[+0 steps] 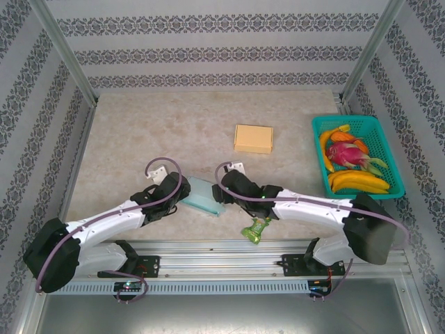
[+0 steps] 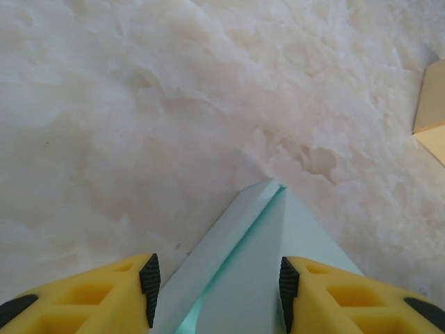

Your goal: Fold the paper box

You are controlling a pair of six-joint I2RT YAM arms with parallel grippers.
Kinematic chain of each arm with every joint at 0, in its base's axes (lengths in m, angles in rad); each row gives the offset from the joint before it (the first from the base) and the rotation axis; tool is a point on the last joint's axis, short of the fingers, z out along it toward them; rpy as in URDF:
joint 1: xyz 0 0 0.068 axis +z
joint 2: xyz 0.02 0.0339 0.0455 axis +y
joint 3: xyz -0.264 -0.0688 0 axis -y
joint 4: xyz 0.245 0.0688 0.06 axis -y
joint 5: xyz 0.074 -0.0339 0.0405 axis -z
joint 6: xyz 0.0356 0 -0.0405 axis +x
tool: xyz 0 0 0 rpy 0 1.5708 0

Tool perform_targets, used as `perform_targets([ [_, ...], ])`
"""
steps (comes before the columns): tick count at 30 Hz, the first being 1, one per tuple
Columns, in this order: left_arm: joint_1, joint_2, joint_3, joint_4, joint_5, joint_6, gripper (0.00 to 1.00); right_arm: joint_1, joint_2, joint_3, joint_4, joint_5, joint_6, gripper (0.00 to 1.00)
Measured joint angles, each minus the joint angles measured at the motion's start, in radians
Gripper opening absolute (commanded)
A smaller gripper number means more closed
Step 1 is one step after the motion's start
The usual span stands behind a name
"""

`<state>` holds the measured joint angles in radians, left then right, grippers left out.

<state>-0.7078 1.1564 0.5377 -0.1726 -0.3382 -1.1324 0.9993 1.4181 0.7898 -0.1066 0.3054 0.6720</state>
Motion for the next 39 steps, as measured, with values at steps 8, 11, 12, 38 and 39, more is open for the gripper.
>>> perform_targets([
  [8, 0.000, -0.001, -0.047, -0.011, -0.022, 0.011, 0.66, 0.023, 0.135, -0.006, 0.061, 0.055, 0.034, 0.69],
  [11, -0.001, -0.013, -0.042, -0.076, -0.050, 0.021, 0.75, 0.024, 0.161, -0.023, 0.089, 0.062, 0.036, 0.70],
  [12, -0.003, -0.018, -0.036, -0.105, -0.061, 0.025, 0.77, 0.024, 0.163, -0.028, 0.097, 0.065, 0.036, 0.69],
  [38, -0.012, -0.085, 0.044, -0.388, 0.035, -0.174, 1.00, -0.048, 0.180, -0.216, 0.517, -0.009, -0.059, 0.69],
  [39, -0.012, -0.056, 0.075, -0.412, 0.040, -0.192, 1.00, -0.051, 0.180, -0.227, 0.537, -0.017, -0.059, 0.69],
])
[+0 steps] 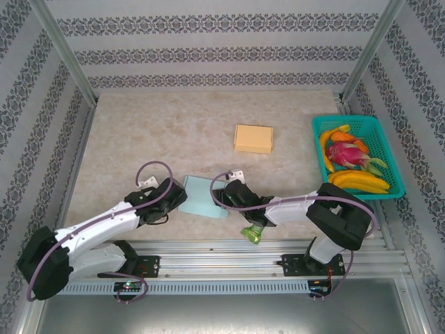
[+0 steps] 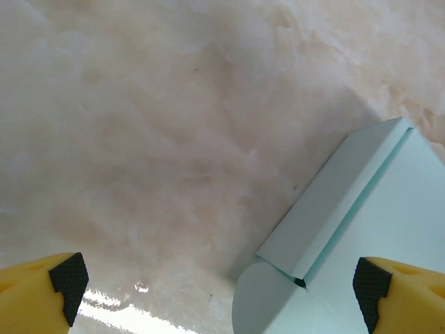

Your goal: Fold the paper box

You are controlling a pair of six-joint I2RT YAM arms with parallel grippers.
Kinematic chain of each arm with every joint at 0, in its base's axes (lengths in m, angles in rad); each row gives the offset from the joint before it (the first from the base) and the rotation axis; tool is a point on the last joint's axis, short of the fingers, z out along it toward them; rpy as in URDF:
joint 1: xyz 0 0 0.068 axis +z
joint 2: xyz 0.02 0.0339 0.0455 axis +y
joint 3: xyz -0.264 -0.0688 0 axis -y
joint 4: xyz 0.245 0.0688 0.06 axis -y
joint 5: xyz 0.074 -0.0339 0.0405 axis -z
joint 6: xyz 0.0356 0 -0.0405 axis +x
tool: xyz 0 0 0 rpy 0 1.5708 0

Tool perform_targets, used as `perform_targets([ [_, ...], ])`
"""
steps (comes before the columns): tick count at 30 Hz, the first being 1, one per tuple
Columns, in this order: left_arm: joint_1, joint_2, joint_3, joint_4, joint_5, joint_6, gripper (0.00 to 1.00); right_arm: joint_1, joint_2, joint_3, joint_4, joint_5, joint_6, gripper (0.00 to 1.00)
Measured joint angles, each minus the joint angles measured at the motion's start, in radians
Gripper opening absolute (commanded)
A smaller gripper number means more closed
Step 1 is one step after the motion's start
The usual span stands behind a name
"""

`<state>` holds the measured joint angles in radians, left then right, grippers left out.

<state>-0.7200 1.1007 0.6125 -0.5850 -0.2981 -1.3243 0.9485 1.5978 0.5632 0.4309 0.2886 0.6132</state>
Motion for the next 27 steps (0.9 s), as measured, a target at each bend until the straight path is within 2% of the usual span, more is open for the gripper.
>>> perform_targets([
  [6, 0.000, 0.118, 0.109, -0.040, 0.051, -0.053, 0.99, -0.005, 0.012, -0.027, 0.071, -0.025, -0.007, 0.69],
  [15, 0.000, 0.198, 0.129, -0.040, 0.085, -0.098, 0.96, -0.006, 0.027, -0.043, 0.129, -0.035, -0.017, 0.69],
  [27, 0.000, 0.303, 0.172, -0.018, 0.083, -0.096, 0.96, -0.011, 0.028, -0.048, 0.144, -0.051, -0.027, 0.69],
])
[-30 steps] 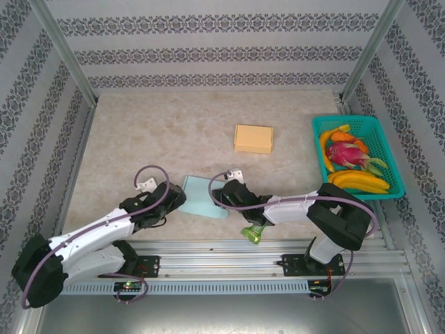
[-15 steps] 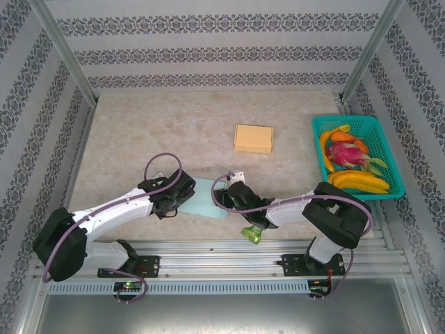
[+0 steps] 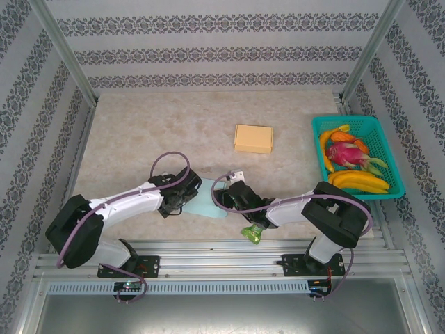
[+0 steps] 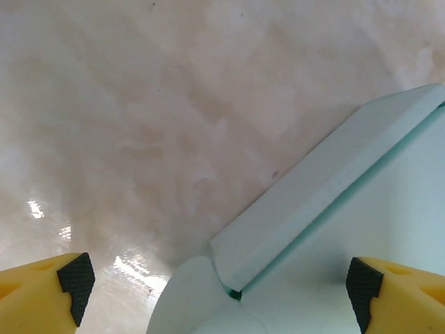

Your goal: Fold the paper box

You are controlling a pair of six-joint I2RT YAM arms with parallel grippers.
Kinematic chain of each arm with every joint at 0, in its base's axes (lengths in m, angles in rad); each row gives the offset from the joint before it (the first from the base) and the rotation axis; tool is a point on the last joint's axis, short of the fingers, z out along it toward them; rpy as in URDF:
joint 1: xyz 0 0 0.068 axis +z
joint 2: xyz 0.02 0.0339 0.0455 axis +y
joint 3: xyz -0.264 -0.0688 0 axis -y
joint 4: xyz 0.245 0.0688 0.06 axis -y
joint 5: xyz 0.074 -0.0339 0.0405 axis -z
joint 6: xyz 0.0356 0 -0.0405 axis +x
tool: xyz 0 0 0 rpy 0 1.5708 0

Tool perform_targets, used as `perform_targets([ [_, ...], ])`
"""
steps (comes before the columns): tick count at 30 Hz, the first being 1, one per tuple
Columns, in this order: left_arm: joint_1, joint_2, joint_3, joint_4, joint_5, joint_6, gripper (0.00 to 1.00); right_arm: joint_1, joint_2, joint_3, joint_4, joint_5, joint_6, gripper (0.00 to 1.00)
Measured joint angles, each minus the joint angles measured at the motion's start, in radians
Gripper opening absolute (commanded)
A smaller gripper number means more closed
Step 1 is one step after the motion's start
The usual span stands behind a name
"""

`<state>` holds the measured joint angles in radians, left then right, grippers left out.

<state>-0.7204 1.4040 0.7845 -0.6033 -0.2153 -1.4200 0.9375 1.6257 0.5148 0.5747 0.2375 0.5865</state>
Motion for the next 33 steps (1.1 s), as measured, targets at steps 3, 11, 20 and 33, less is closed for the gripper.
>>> perform_targets([
  [3, 0.000, 0.000, 0.004, 0.010, 0.002, 0.004, 0.99, 0.000, 0.000, -0.002, 0.006, 0.000, -0.008, 0.69],
  [11, 0.000, 0.057, 0.021, 0.068, 0.006, 0.057, 1.00, 0.000, 0.004, -0.012, 0.028, 0.000, -0.018, 0.69],
  [20, 0.000, 0.074, 0.026, 0.135, 0.040, 0.118, 1.00, -0.006, 0.010, -0.016, 0.047, -0.012, -0.021, 0.69],
  [33, 0.000, 0.074, 0.026, 0.140, 0.063, 0.130, 1.00, -0.013, 0.026, -0.020, 0.081, -0.022, -0.022, 0.69],
])
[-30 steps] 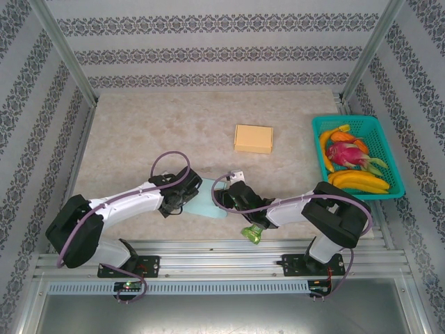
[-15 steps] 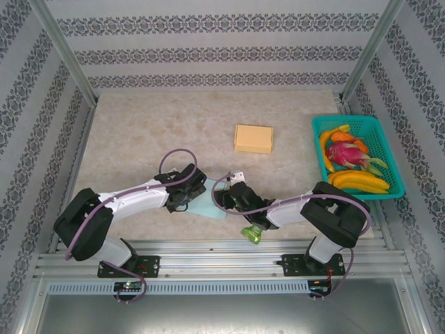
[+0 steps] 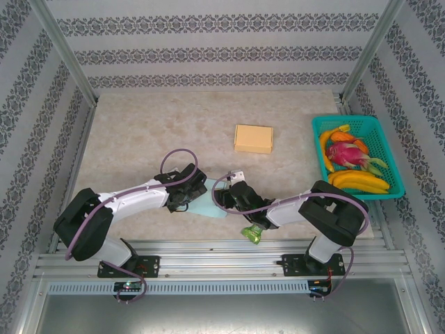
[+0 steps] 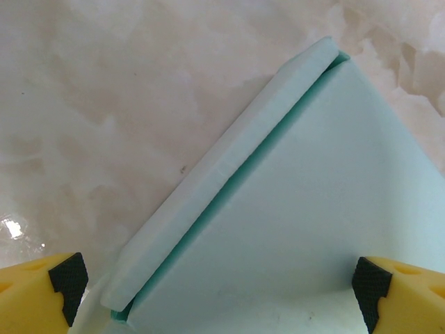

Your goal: Fold the paper box

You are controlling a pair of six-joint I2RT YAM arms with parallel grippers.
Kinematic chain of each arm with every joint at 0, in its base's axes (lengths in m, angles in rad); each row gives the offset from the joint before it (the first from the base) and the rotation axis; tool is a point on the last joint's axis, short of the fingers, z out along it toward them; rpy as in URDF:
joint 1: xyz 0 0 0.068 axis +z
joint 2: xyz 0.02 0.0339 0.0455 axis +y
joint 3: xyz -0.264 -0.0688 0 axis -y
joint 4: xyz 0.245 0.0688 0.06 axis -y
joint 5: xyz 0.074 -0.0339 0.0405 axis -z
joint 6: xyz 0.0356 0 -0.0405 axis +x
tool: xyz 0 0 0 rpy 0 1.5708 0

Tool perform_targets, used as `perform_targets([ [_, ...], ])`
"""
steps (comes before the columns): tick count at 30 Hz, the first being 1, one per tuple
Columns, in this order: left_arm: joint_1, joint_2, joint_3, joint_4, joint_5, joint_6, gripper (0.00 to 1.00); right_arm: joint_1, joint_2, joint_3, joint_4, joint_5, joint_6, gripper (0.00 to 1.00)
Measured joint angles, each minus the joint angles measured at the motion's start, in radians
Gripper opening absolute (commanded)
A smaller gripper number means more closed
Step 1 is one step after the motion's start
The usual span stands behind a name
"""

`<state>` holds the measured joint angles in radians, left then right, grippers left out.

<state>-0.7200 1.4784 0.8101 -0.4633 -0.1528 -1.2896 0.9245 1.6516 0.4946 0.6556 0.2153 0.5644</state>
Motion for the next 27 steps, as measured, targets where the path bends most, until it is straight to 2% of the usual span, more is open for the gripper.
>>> perform_targets([
  [18, 0.000, -0.015, -0.047, 0.069, -0.006, -0.001, 0.97, -0.003, -0.004, -0.002, 0.001, -0.002, 0.000, 0.69],
  [27, -0.001, -0.015, -0.057, 0.105, -0.004, -0.005, 0.97, -0.002, -0.087, -0.040, -0.063, -0.046, 0.000, 0.69],
])
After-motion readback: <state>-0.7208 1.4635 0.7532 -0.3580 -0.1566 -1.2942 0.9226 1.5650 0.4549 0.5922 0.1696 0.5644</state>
